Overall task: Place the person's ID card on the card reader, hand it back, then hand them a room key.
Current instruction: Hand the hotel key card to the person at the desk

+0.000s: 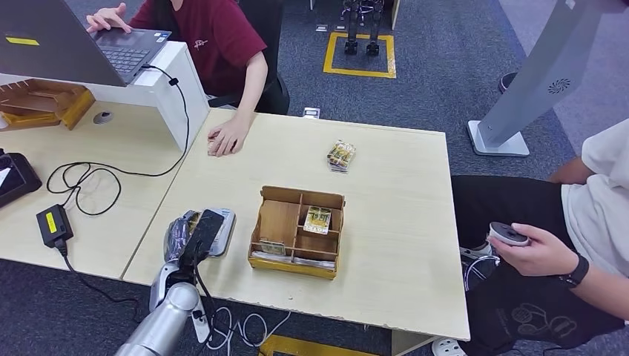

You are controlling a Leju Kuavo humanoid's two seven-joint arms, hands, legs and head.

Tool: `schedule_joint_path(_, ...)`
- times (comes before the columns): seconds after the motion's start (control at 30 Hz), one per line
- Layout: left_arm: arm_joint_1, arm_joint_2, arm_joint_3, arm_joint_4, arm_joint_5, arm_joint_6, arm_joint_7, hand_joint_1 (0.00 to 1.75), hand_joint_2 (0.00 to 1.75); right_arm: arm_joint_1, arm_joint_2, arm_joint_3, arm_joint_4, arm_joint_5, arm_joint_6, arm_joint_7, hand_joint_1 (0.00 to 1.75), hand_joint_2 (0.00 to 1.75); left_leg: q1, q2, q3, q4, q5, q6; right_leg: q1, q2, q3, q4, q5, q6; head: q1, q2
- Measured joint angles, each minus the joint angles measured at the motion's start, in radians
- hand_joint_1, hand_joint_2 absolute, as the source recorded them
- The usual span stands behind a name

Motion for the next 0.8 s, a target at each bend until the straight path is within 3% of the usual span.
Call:
schedule_joint_path(0.3,0.003,0.002,0.008,-0.192,0.272,-0.038,-0.073,1.75,1.75,0.000,0.000,-0.006,0.000,0.011,-0.003,-0.007,0.00,1.75,0.000,0.000,0.000,0.000,0.000,0.000,0.000,0.000,0.000,0.000,0.000,0.000,0.000,0.000)
schedule_joint_path(0.57,-0.020,0.007,0.031,-0.251,0.340,0.042,-0.161,1.75,1.75,-0.001,0.000,-0.006,0.000,0.031,-0.001,-0.009,0.00,1.75,0.000,0.000,0.000,0.000,0.000,0.000,0.000,0.000,-0.001,0.000,0.000,0.000,0.000,0.000)
schedule_joint_path(0.8,-0.072,0.014,0.040,-0.245,0.274,0.120,-0.219,1.75,1.75,-0.005,0.000,-0.005,-0.003,0.050,0.009,-0.012,0.00,1.75,0.000,0.000,0.000,0.000,0.000,0.000,0.000,0.000,0.000,0.000,0.000,0.000,0.000,0.000)
